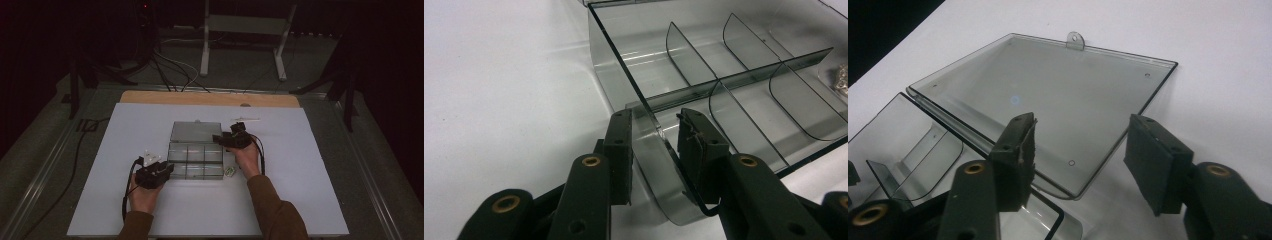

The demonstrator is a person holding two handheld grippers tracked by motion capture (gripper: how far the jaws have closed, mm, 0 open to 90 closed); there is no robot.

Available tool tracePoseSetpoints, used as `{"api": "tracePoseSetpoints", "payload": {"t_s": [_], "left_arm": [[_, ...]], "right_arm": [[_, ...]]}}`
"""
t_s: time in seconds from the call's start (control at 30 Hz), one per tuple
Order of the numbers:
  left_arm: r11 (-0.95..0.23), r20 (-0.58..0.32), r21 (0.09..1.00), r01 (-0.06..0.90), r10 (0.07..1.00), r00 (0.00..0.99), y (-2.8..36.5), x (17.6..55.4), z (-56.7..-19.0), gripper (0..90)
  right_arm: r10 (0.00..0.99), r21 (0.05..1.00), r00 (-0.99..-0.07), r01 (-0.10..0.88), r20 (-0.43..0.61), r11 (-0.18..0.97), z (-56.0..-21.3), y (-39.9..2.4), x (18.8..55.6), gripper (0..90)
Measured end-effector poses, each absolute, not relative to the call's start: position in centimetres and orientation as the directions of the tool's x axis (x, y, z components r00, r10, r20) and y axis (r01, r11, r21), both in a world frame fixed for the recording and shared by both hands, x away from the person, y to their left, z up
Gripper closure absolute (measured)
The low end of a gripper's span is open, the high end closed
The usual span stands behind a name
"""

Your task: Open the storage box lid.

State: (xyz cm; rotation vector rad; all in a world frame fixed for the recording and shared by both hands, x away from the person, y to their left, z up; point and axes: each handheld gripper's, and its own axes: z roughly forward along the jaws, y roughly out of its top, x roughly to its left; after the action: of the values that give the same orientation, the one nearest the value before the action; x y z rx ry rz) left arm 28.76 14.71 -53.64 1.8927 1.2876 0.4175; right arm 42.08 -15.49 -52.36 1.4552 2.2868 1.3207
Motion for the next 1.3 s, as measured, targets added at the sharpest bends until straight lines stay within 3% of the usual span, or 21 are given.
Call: {"api": "tracePoseSetpoints", "payload": {"t_s": [0.13, 0.33, 0.73, 0.97, 1.3], "left_arm": [[-0.169, -0.157, 0.760, 0.628, 0.889, 0.429, 14.7, 28.8, -53.6, 69.7], [-0.171, -0.156, 0.759, 0.629, 0.889, 0.430, 14.7, 28.8, -53.6, 69.7], [-0.163, -0.160, 0.761, 0.628, 0.891, 0.425, 14.8, 28.8, -53.6, 68.2], [-0.088, -0.219, 0.794, 0.602, 0.882, 0.417, 15.8, 28.6, -52.9, 47.4], [-0.110, -0.172, 0.853, 0.510, 0.864, 0.474, 16.5, 27.9, -51.1, 16.9]], "right_arm": [[0.794, 0.727, -0.522, 0.669, 0.312, 0.154, -52.2, -15.4, 42.0, 34.9], [0.810, 0.739, -0.506, 0.659, 0.296, 0.141, -51.5, -15.2, 41.8, 13.9], [0.793, 0.764, -0.549, 0.621, 0.263, 0.176, -50.4, -14.7, 41.0, 2.6], [0.787, 0.778, -0.567, 0.598, 0.243, 0.190, -49.8, -14.6, 40.5, 1.1], [0.774, 0.792, -0.592, 0.573, 0.224, 0.209, -49.1, -14.4, 39.9, 1.1]]}}
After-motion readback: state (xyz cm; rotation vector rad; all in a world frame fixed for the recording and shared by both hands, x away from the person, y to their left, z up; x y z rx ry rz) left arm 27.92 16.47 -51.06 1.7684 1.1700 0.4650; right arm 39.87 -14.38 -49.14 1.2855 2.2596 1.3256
